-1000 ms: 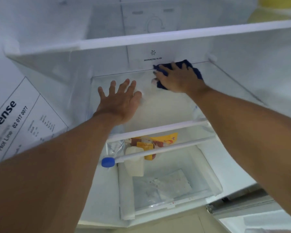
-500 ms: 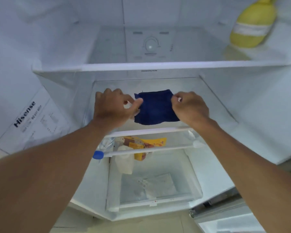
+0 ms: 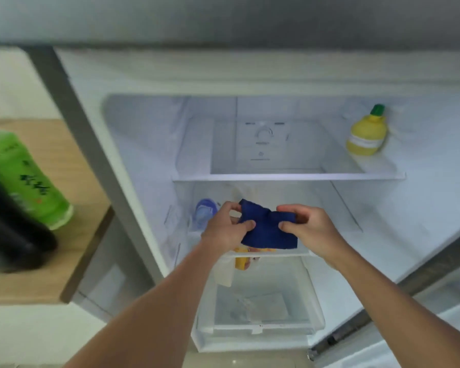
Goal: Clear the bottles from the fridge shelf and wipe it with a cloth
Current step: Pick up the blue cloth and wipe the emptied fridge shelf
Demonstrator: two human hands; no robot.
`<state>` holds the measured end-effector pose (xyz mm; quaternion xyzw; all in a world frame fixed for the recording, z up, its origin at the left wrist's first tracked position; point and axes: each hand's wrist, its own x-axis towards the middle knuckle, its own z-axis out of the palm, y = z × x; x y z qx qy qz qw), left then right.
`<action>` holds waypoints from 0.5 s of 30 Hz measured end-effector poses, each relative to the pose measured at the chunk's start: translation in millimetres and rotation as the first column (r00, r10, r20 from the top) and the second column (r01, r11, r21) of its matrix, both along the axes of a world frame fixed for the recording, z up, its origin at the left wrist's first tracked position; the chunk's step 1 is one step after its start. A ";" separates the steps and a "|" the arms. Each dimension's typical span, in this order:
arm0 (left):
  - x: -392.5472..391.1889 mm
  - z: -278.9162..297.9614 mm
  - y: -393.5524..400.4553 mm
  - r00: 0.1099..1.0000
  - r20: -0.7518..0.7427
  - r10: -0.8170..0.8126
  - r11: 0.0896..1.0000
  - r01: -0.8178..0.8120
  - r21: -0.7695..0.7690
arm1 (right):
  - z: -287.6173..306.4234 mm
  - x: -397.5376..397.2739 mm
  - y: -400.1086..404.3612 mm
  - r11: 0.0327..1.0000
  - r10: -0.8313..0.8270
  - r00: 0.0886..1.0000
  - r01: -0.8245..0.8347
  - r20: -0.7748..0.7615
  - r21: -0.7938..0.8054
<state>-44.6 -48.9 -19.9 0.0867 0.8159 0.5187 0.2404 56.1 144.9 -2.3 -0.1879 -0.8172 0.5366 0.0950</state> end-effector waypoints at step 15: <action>149.1 176.3 -290.3 0.918 -0.332 -0.216 0.965 0.252 0.069 | 187.7 154.4 -261.4 0.990 0.110 0.986 -0.097 -0.126 0.104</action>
